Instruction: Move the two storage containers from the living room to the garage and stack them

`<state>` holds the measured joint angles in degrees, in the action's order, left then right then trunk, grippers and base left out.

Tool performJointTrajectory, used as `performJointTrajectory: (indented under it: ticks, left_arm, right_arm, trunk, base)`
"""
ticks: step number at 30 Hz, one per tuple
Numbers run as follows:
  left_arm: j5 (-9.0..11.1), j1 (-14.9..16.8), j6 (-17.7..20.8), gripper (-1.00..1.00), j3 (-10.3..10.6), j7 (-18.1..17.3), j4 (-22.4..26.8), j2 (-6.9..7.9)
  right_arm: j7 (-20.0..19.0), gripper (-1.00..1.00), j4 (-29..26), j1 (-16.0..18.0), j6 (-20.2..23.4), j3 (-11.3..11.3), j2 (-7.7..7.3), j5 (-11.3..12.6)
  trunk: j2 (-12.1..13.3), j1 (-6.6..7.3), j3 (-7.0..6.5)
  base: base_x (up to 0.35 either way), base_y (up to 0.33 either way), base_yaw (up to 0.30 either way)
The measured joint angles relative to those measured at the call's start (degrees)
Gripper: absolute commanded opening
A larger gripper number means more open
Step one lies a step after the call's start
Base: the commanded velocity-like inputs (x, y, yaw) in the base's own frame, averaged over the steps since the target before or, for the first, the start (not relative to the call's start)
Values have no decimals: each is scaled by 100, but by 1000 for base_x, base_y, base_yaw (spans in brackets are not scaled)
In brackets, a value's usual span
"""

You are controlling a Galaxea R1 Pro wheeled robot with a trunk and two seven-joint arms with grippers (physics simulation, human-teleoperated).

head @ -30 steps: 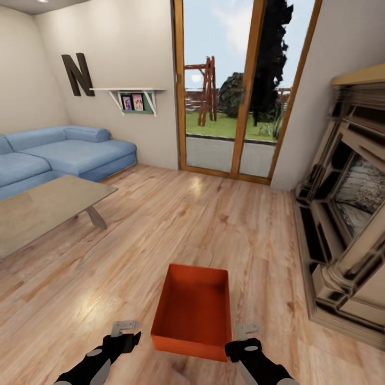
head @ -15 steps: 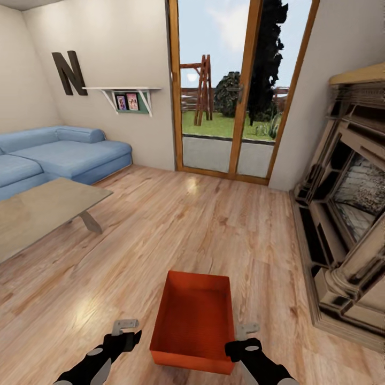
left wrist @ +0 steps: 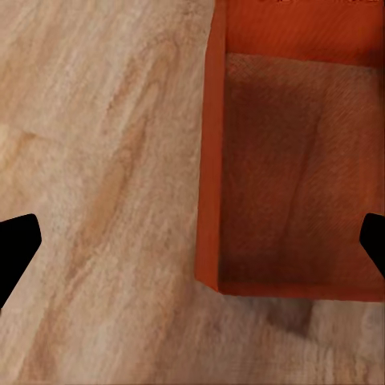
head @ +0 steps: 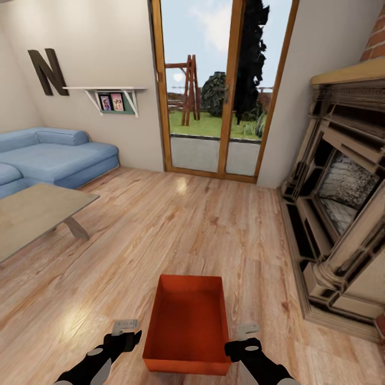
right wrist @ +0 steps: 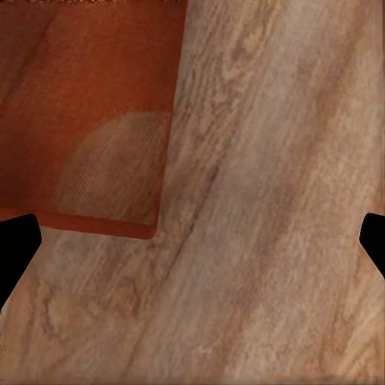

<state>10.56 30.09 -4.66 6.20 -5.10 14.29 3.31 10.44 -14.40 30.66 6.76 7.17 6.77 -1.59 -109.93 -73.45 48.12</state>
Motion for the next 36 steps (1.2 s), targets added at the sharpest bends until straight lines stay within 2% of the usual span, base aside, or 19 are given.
performJointTrajectory:
  ticks: [19, 36]
  left_arm:
    - [1, 0, 4, 100, 1, 0, 1, 3]
    - [1, -2, -5, 100, 1, 7, -3, 1]
  right_arm:
    - [-2, 100, 3, 1, -6, 6, 1, 0]
    - [-4, 100, 8, 0, -6, 6, 1, 0]
  trunk:
    - [0, 0, 0]
    - [0, 2, 0]
  base:
    - [33, 69, -49]
    - [159, 10, -8]
